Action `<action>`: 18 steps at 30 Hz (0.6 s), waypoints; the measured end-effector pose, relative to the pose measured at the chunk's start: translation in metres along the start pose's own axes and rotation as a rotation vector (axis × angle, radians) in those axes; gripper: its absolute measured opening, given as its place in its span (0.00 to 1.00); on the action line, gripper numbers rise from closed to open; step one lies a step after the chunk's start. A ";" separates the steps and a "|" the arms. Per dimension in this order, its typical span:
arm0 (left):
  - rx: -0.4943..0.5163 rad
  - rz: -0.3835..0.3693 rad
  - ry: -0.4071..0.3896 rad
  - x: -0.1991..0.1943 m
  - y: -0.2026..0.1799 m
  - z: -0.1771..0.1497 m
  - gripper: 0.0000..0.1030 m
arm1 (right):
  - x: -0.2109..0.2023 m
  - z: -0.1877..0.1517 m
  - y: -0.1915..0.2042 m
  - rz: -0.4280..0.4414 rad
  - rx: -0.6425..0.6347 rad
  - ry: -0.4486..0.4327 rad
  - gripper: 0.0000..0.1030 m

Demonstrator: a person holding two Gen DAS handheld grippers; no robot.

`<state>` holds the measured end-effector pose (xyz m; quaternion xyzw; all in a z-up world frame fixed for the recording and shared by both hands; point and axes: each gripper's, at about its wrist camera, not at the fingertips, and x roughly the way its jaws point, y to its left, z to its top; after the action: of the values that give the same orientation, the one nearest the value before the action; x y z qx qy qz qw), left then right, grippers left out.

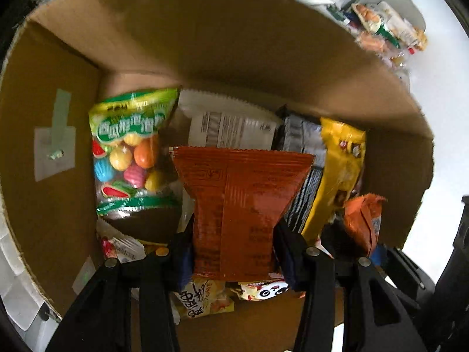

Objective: Organize snacks
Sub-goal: 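Carry both orange bags into the box and open both tools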

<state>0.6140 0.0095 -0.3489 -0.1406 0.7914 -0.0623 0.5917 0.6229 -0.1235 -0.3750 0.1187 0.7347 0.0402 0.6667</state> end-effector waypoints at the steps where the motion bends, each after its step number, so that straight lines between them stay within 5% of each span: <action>1: -0.001 -0.003 0.007 0.001 0.000 -0.001 0.46 | 0.004 0.001 0.000 -0.005 -0.008 0.019 0.47; 4: 0.005 0.010 0.004 0.002 -0.001 -0.001 0.65 | 0.008 0.000 0.001 -0.024 -0.032 0.033 0.76; 7: 0.016 0.027 -0.025 -0.005 -0.004 -0.004 0.76 | 0.004 -0.001 0.001 -0.032 -0.051 0.026 0.77; 18: 0.049 0.075 -0.209 -0.062 -0.001 -0.054 0.76 | -0.030 -0.033 -0.002 -0.080 -0.100 -0.051 0.89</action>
<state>0.5792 0.0229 -0.2759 -0.1022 0.7282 -0.0447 0.6763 0.5930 -0.1291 -0.3429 0.0569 0.7188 0.0474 0.6913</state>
